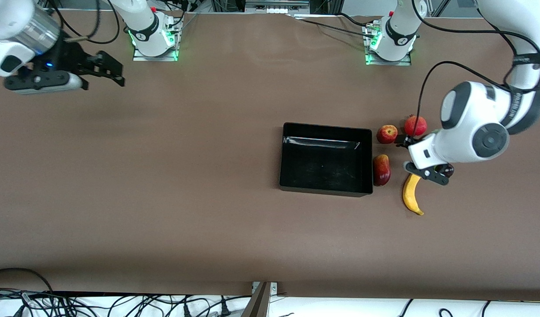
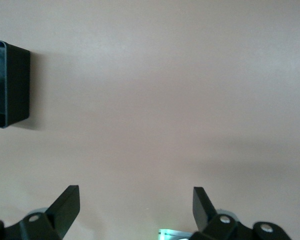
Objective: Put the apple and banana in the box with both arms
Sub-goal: 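Grasp the red-yellow apple with the left gripper and lift it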
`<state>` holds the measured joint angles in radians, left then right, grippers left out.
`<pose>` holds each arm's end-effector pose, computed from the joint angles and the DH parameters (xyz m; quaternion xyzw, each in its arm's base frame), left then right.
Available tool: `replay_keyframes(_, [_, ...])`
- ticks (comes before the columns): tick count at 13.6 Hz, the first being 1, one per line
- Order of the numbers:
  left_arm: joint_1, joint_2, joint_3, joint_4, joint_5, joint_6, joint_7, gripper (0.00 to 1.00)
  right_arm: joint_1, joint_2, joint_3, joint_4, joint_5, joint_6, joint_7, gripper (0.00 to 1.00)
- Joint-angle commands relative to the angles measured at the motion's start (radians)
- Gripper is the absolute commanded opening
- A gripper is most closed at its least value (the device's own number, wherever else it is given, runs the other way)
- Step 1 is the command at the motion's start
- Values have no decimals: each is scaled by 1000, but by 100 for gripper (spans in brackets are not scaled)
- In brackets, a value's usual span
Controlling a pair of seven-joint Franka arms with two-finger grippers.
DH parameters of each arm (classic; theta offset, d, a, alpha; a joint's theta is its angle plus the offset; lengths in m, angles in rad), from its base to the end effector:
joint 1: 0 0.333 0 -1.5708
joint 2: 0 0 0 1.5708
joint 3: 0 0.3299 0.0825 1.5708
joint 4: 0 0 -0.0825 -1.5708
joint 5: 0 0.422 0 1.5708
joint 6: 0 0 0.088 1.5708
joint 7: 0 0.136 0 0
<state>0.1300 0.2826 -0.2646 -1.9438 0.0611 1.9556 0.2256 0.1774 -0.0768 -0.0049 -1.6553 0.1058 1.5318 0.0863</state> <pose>0.6006 -0.0729 0.2859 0.9727 -0.1922 -0.1290 0.0161 0.5503 0.1107 0.6083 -0.9974 -0.0439 0.0300 0.0496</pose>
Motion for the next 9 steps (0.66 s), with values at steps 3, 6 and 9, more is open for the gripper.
replay_keyframes(3, [11, -198, -2, -426, -10, 338, 67, 100, -55, 3, 34, -14, -75, 4, -73, 100])
replay_keyframes(6, [3, -183, -10, -578, -10, 601, 57, 100, -47, 11, 36, 3, -89, 13, -60, 100])
replay_keyframes(9, [-1, -96, -10, -592, -10, 713, 58, 100, -47, 37, 32, 51, -107, 1, -68, 100])
